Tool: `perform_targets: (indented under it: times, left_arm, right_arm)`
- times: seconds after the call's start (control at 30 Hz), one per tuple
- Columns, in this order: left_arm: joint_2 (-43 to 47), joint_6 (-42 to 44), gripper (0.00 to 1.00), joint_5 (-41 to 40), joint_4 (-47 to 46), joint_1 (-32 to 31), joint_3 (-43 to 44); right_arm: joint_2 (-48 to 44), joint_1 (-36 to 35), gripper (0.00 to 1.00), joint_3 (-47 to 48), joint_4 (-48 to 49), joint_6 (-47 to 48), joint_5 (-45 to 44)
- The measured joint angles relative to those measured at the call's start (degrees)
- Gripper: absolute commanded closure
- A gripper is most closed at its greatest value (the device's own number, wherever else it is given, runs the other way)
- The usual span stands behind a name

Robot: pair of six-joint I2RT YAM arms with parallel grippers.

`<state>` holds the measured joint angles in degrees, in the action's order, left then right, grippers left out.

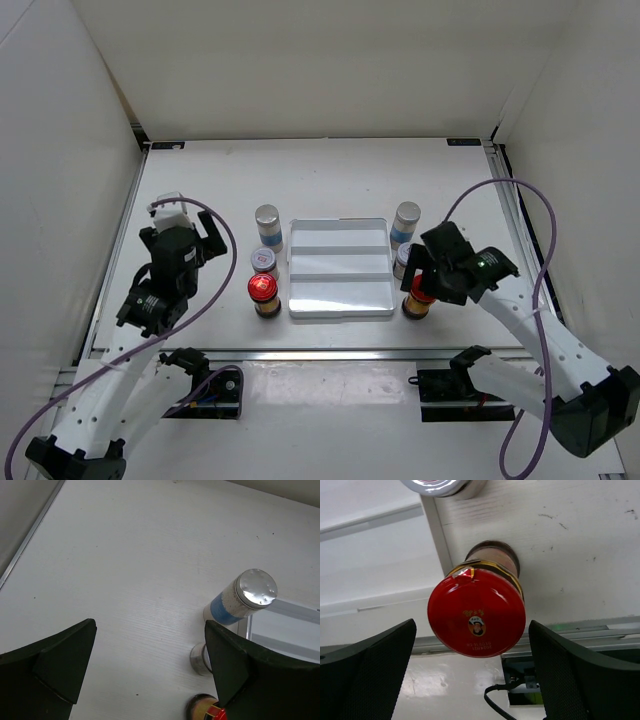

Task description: Organize the condiment bottles

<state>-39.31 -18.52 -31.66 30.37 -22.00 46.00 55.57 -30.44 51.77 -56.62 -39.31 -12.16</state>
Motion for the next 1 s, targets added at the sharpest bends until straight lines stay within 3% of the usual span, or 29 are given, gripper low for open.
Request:
perform_targets:
  times: [0.23, 0.33, 0.37, 0.47, 0.57, 0.6, 0.73, 0.87, 1.0]
  left_arm:
    - [-1.57, 0.00, 0.00, 0.04, 0.00, 0.00, 0.02]
    - [-1.44, 0.00, 0.00, 0.07, -0.02, 0.00, 0.02]
    - [-1.38, 0.00, 0.00, 0.07, -0.02, 0.00, 0.02]
    - [-1.38, 0.00, 0.00, 0.07, -0.02, 0.00, 0.02]
    - [-1.46, 0.00, 0.00, 0.07, -0.02, 0.00, 0.02]
    - [-1.53, 0.00, 0.00, 0.07, 0.00, 0.00, 0.02]
    - [-1.95, 0.00, 0.00, 0.07, 0.00, 0.00, 0.02]
    - [-2.05, -0.42, 0.00, 0.09, 0.00, 0.00, 0.02]
    - [-2.05, -0.61, 0.00, 0.15, -0.02, 0.00, 0.02]
  right_arm:
    - [3.65, -2.38, 0.06, -0.13, -0.55, -4.02, -5.95]
    - [3.63, -2.47, 0.23, -0.13, -0.55, -4.55, -7.67]
    - [3.63, -2.49, 0.33, -0.13, -0.46, -4.55, -7.87]
    - [3.63, -2.60, 0.44, -0.13, -0.39, -4.72, -8.68]
    - [3.54, -2.69, 0.65, -0.09, -0.42, -4.22, -8.61]
    - [3.34, -2.78, 0.76, -0.07, -0.52, -4.04, -8.52]
    - [1.60, -4.57, 0.97, 2.25, -3.37, -3.28, -8.87]
    - [0.02, -7.23, 1.00, 10.80, -6.67, -1.57, -9.88]
    - [-1.44, -10.32, 1.00, 16.09, -3.69, 0.96, -10.12]
